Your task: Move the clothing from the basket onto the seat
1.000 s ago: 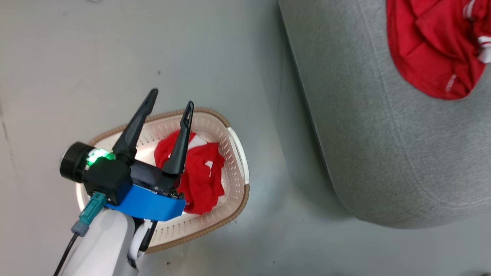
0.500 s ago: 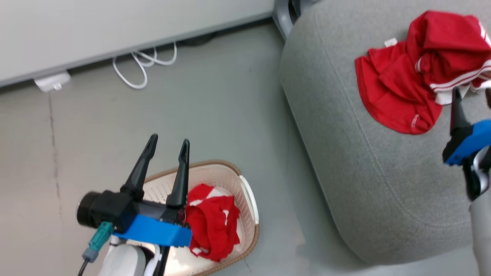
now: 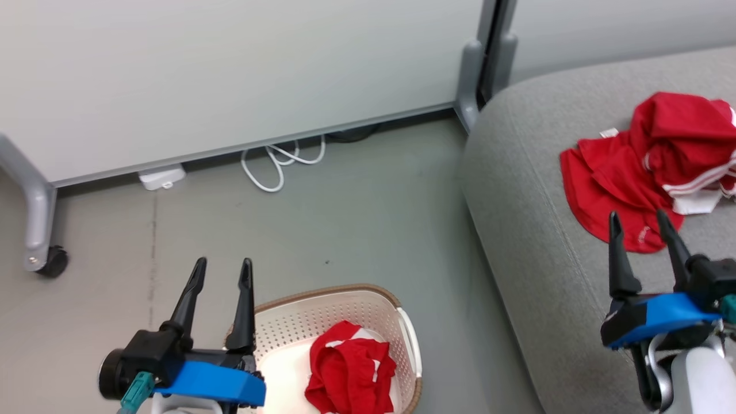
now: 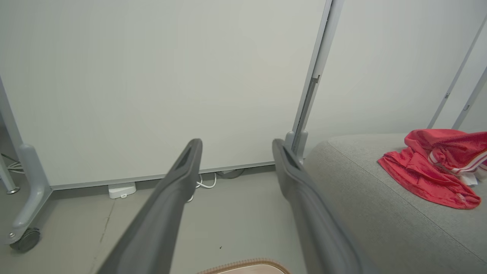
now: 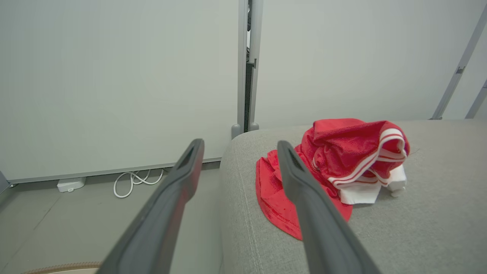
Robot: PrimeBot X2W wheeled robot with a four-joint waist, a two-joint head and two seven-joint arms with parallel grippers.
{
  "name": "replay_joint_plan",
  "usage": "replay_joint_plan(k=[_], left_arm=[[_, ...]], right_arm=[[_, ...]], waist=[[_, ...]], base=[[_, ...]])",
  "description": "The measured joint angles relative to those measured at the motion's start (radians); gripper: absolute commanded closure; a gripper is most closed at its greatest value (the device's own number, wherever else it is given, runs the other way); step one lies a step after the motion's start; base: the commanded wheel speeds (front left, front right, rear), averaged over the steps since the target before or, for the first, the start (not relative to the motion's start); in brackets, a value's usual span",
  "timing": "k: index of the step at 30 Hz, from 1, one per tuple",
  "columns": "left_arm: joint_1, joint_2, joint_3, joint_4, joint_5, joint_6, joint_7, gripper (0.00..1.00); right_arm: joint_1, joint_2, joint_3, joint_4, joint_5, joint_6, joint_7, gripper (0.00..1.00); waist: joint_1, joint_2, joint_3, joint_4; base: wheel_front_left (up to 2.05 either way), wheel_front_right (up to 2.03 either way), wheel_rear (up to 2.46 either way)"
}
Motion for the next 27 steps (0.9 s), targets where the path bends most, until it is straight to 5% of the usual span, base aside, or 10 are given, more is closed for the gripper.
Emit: replay_joint_plan(k=[13,27], left_arm=[[0.042,-0.016,0.105,0.098,0.007,0.002,0.000,0.00],[0.043,-0.016,0.141,0.156,0.024,-0.008,0.000,0.00]], right_arm=[[0.213,0.022,0.108,-0.153,0.065,0.000,0.048,0.00],[0.253,0.023,0.139,-0.188,0.041,0.000,0.068,0.00]], waist=[[0.0001,0.0000,-0.089,0.114],[0.0002,0.0000,-0.104,0.188]], base=[[0.00,0.00,0.00],[0.00,0.00,0.00]])
